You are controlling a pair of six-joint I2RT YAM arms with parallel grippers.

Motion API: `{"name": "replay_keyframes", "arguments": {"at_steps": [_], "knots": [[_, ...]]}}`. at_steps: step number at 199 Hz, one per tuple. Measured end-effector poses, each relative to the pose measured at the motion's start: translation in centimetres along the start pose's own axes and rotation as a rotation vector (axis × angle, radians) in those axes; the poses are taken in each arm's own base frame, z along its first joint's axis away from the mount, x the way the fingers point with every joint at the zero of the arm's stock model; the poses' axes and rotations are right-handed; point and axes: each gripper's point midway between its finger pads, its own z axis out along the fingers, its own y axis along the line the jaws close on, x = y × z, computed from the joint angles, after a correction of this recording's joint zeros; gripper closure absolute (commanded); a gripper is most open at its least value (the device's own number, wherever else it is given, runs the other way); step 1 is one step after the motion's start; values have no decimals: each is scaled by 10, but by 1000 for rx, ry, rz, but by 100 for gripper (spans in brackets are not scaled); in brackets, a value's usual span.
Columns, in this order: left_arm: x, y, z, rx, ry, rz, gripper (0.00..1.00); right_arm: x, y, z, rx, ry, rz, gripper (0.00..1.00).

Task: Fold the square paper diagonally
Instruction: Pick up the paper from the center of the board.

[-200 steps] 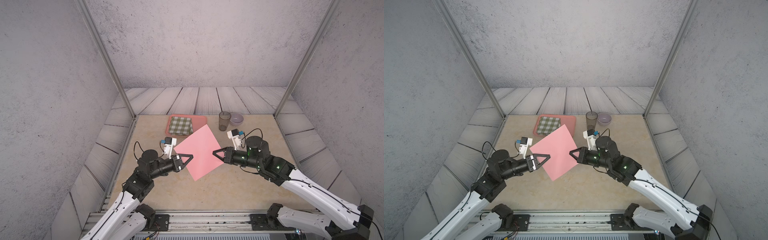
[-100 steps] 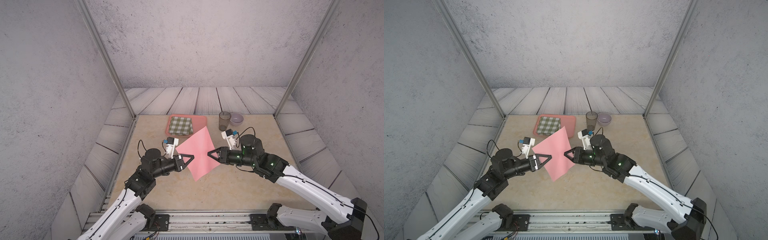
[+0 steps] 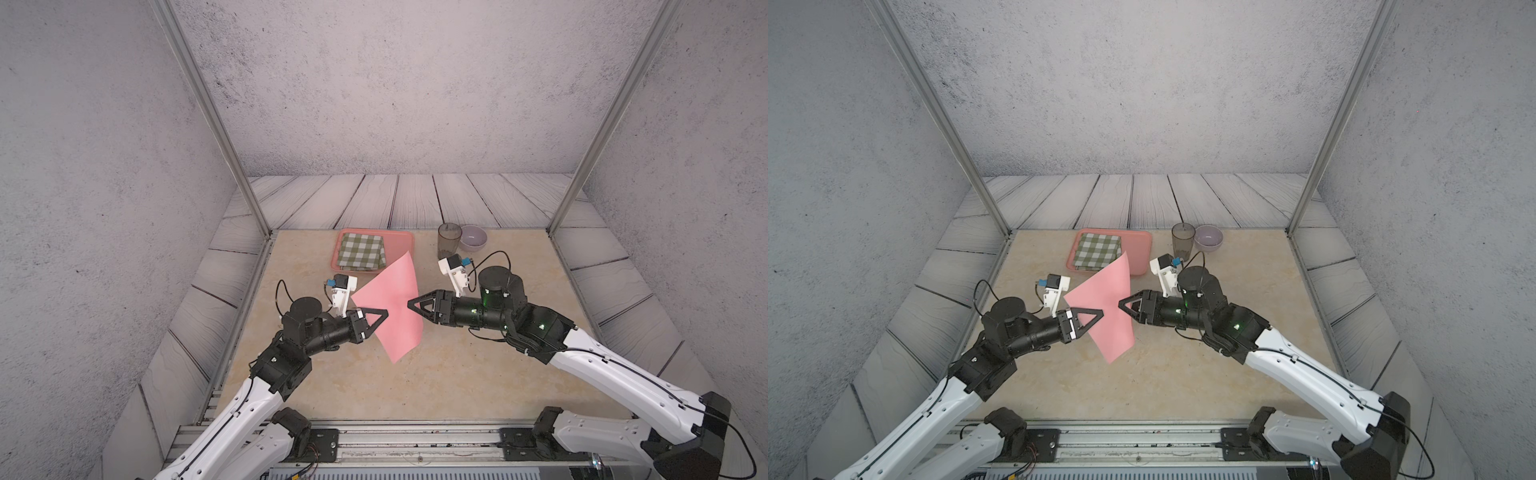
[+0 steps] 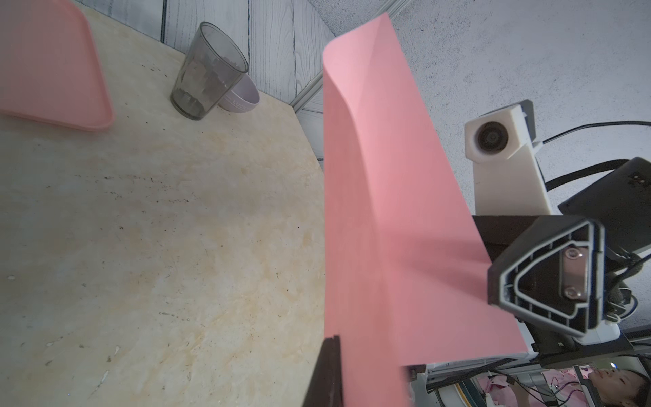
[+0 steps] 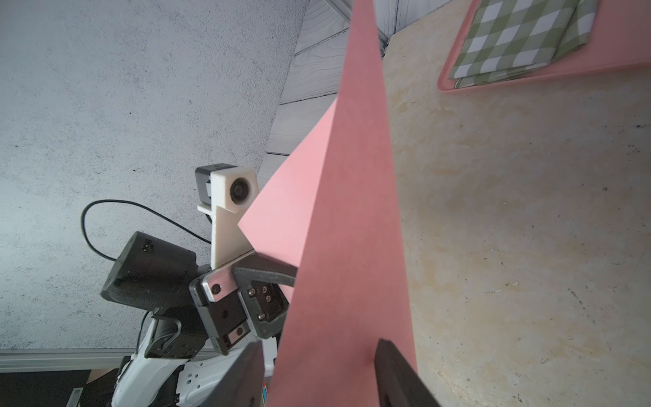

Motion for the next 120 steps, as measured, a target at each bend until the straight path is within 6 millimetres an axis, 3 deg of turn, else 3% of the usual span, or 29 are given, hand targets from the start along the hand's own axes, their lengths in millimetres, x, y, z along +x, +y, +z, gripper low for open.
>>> {"name": "replay_keyframes", "arguments": {"at_steps": [120], "knots": [[-1, -12, -6, 58, -23, 29, 95, -10, 17, 16, -98, -56, -89, 40]]}}
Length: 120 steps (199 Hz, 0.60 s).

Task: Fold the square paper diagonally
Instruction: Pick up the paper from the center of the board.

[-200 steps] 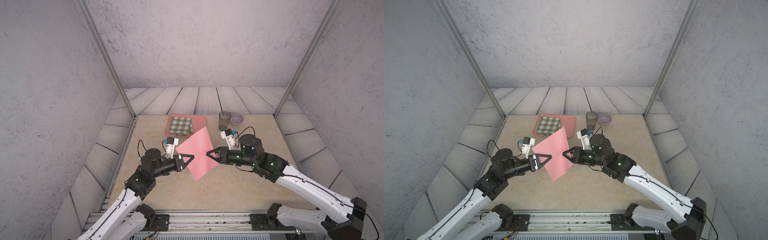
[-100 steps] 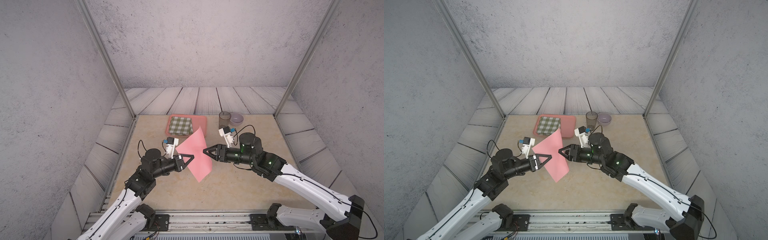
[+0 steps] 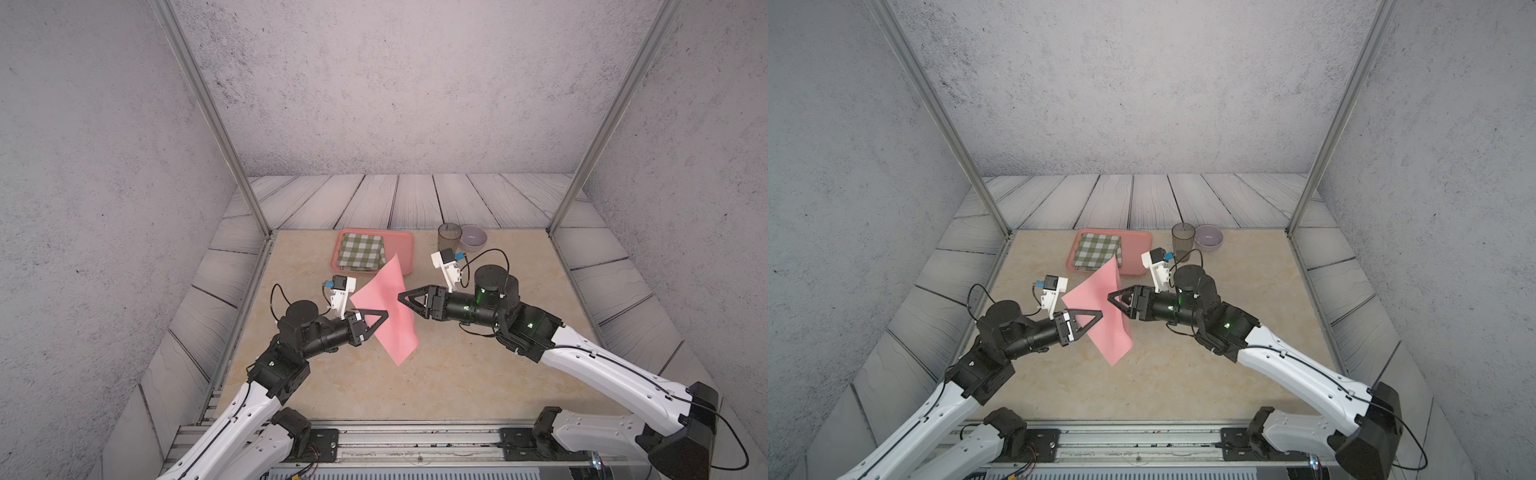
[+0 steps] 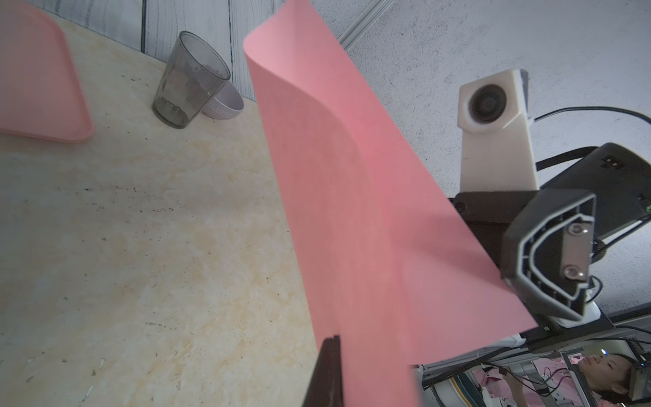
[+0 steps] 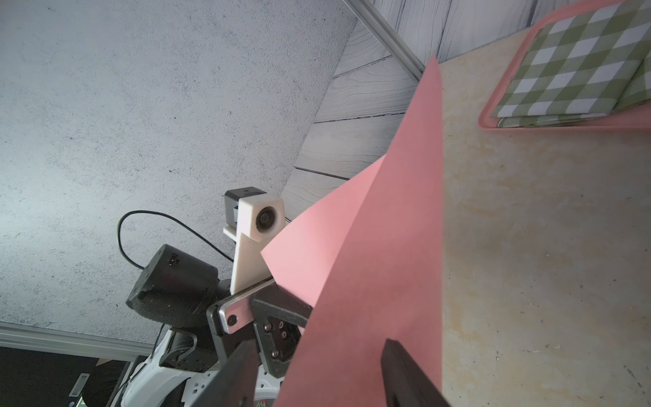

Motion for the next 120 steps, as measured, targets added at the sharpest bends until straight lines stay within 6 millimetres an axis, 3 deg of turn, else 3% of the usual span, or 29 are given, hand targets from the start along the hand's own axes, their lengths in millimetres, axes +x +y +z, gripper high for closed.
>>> {"name": "replay_keyframes", "arguments": {"at_steps": [37, 120], "knots": [[-1, -7, -1, 38, -11, 5, 94, 1, -6, 5, 9, -22, -18, 39], [-5, -19, -4, 88, -24, 15, 95, -9, 3, 13, -26, -85, -78, 36]]}}
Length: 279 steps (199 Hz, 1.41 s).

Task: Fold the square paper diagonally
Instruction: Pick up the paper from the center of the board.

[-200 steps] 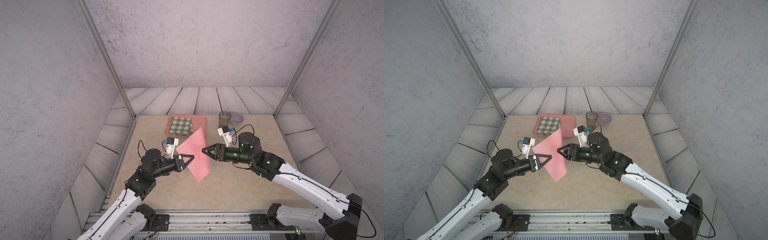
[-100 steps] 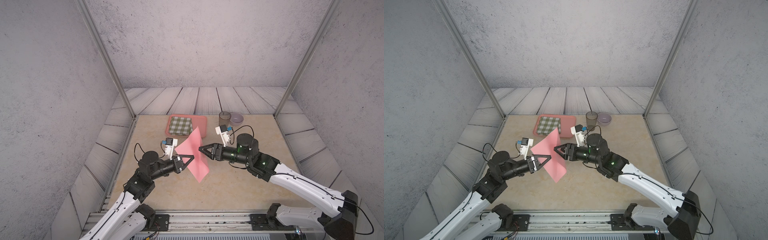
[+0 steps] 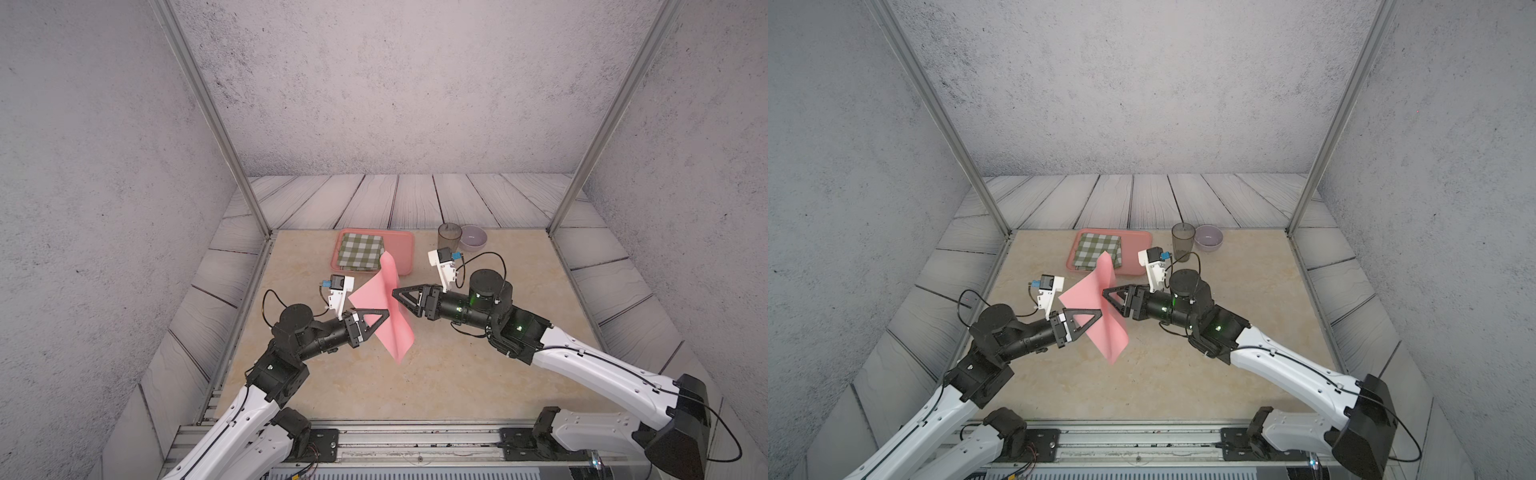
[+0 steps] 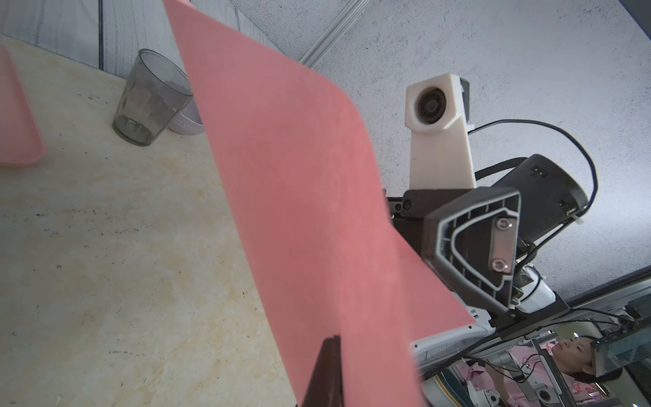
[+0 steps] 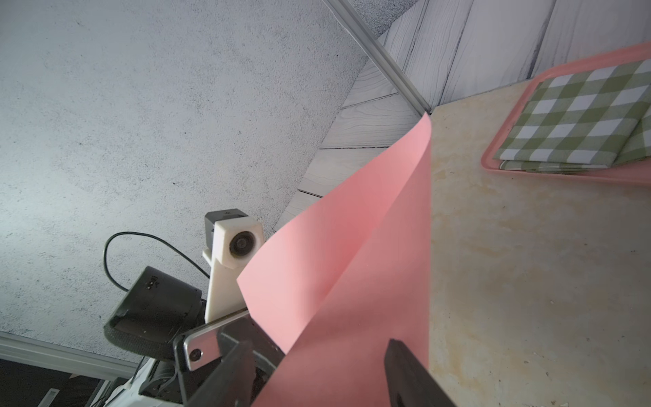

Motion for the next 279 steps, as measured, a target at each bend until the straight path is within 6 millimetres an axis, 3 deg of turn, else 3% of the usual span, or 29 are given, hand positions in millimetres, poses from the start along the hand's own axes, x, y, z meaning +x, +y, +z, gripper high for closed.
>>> {"name": "replay_keyframes", "arguments": {"at_steps": [83, 128, 172, 209, 242, 262, 279], "knots": [[0, 2, 4, 4, 6, -21, 97, -2, 3, 0, 22, -5, -114, 34], [2, 17, 13, -25, 15, -56, 100, 2, 5, 1, 35, -10, -159, 33], [17, 45, 24, -66, 53, -114, 100, 9, -17, -15, 138, -19, -189, 33], [20, 53, 30, -73, 66, -126, 100, 18, -43, -26, 245, -10, -193, 33], [24, 63, 35, -86, 78, -131, 100, 21, -75, -51, 429, -24, -192, 27], [33, 75, 39, -107, 101, -152, 100, 21, -94, -83, 555, -63, -188, 19], [42, 83, 45, -117, 127, -168, 100, 22, -110, -111, 656, -89, -180, 17]]}}
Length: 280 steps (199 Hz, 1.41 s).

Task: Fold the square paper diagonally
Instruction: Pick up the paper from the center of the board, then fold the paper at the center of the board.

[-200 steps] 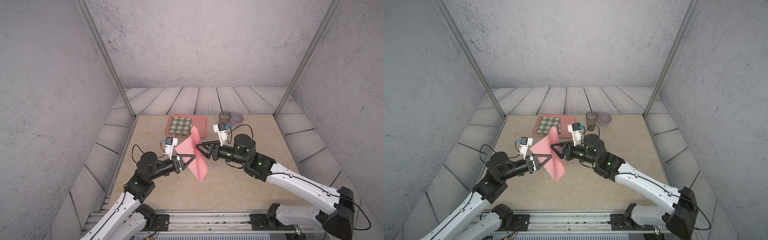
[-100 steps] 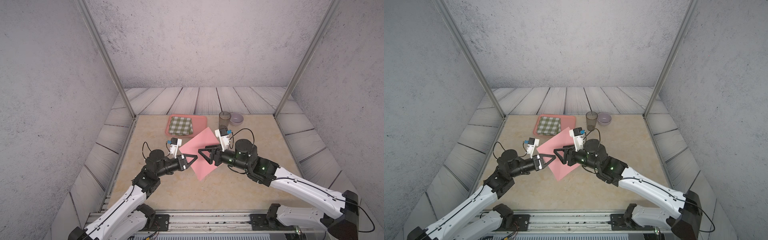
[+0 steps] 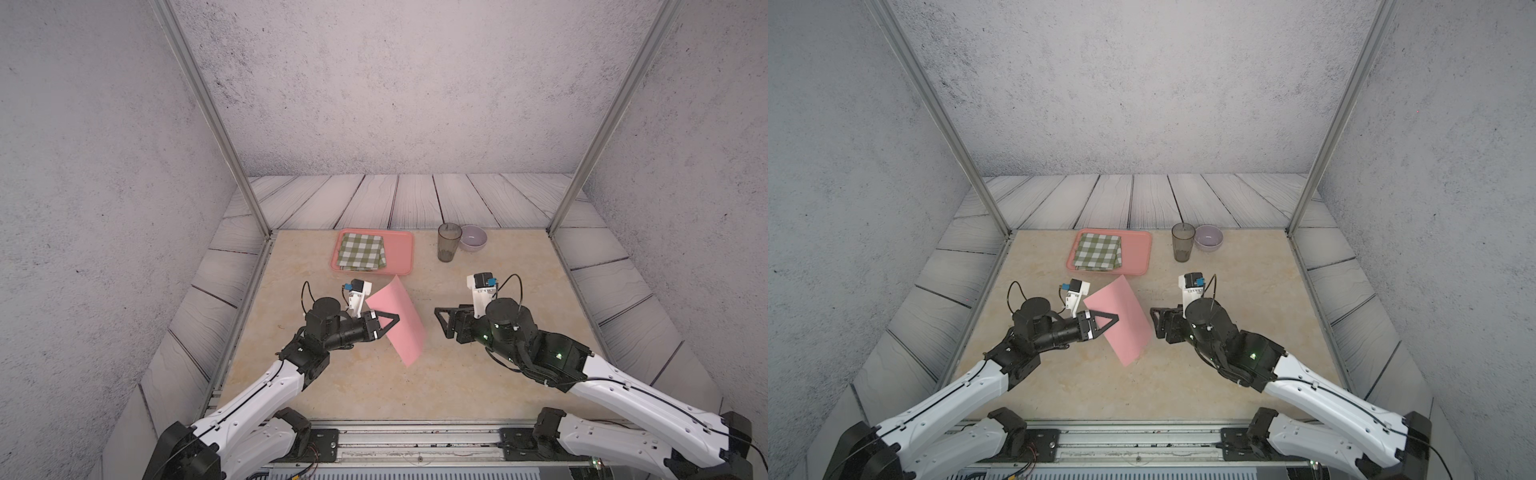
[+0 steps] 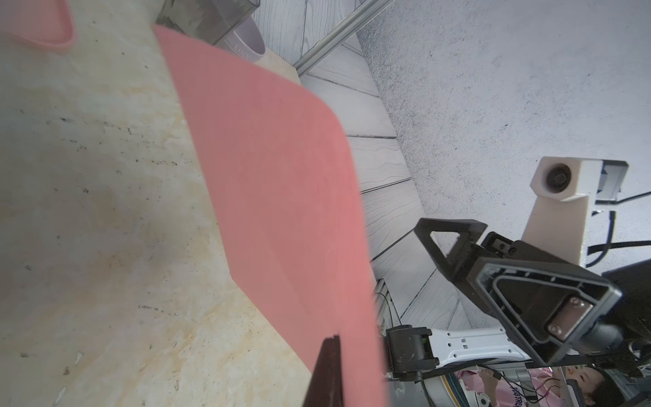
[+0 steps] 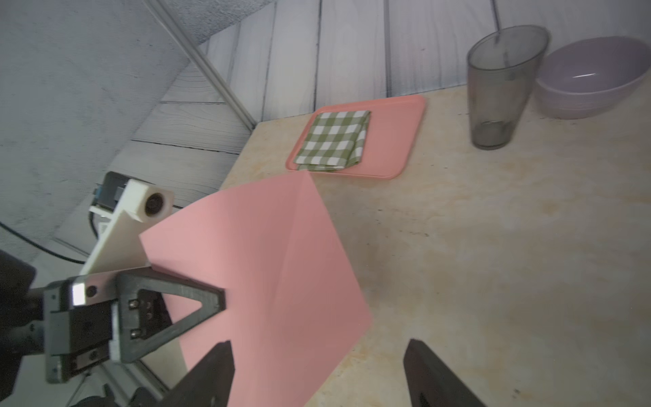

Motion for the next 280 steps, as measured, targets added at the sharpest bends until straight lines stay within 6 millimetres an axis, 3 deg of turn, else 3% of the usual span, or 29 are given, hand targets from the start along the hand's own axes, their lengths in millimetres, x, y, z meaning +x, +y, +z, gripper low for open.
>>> {"name": "replay_keyframes", "arguments": {"at_steps": [35, 65, 107, 144, 168, 199, 226, 280], "knots": [[20, -6, 22, 28, 82, 5, 100, 18, -74, -5, 229, 53, 72, 16], [27, -44, 38, 115, 133, 53, 100, 43, -133, -12, 384, 115, 145, 12], [16, -119, 32, 308, 123, 139, 100, 54, -163, 0, 378, 209, 284, 13], [10, -138, 7, 343, 56, 193, 100, 66, -168, 19, 325, 292, 338, 12], [19, -112, 7, 283, 40, 179, 100, 63, -163, 22, 288, 287, 333, 12], [50, -35, 29, 86, 106, 89, 100, 68, -165, 22, 289, 287, 325, 13], [74, 18, 47, -47, 180, 39, 100, 80, -171, 16, 313, 298, 323, 13], [109, 83, 77, -157, 291, -33, 100, 78, -169, 7, 301, 269, 297, 15]]}}
